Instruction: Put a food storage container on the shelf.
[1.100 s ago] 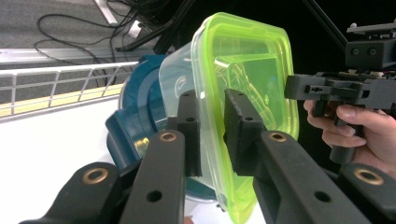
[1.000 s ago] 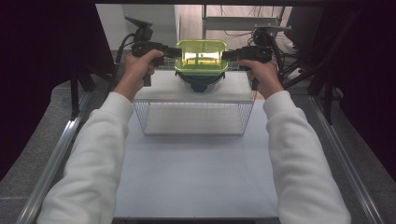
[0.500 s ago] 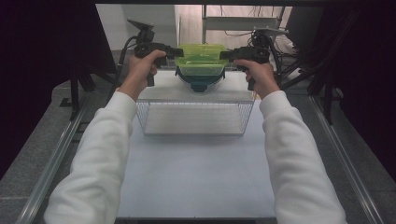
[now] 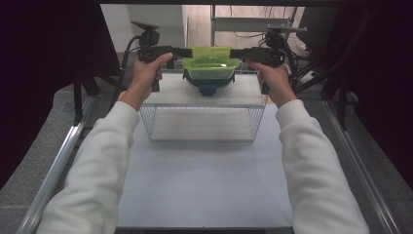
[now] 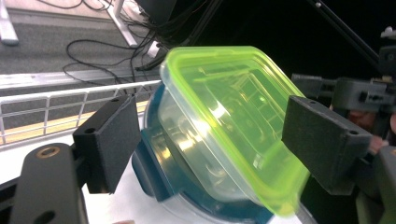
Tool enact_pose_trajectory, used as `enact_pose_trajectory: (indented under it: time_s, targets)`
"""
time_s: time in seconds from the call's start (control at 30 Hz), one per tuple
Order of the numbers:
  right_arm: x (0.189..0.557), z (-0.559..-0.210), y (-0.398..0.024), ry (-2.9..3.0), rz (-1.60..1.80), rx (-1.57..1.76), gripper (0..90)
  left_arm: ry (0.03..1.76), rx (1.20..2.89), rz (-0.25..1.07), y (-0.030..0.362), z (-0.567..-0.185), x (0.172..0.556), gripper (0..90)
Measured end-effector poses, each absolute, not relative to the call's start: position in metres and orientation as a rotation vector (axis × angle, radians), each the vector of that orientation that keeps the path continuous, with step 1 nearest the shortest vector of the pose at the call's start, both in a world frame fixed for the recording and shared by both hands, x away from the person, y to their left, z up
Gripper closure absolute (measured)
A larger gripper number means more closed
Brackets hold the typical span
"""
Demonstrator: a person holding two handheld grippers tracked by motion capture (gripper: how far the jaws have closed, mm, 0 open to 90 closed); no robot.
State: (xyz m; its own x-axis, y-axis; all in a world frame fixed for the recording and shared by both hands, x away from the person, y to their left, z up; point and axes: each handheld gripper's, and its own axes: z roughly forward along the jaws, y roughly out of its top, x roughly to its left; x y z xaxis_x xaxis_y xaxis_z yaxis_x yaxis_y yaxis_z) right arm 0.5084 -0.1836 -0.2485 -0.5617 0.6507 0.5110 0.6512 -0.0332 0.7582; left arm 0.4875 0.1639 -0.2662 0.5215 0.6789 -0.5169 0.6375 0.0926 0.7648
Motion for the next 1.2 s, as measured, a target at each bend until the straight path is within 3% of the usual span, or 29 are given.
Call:
enact_pose_trajectory:
  time_s: [0.7, 1.2]
  targets:
    - [0.432, -0.256, -0.211, -2.520, -1.782, -1.222, 26.8, 0.998, 1.682, 0.212, 0.188, -0.275, 0.389, 19.6]
    - [0.354, -0.332, -0.248, -2.642, -1.701, -1.149, 27.4, 0.984, 1.706, 0.200, 0.195, -0.347, 0.309, 20.9]
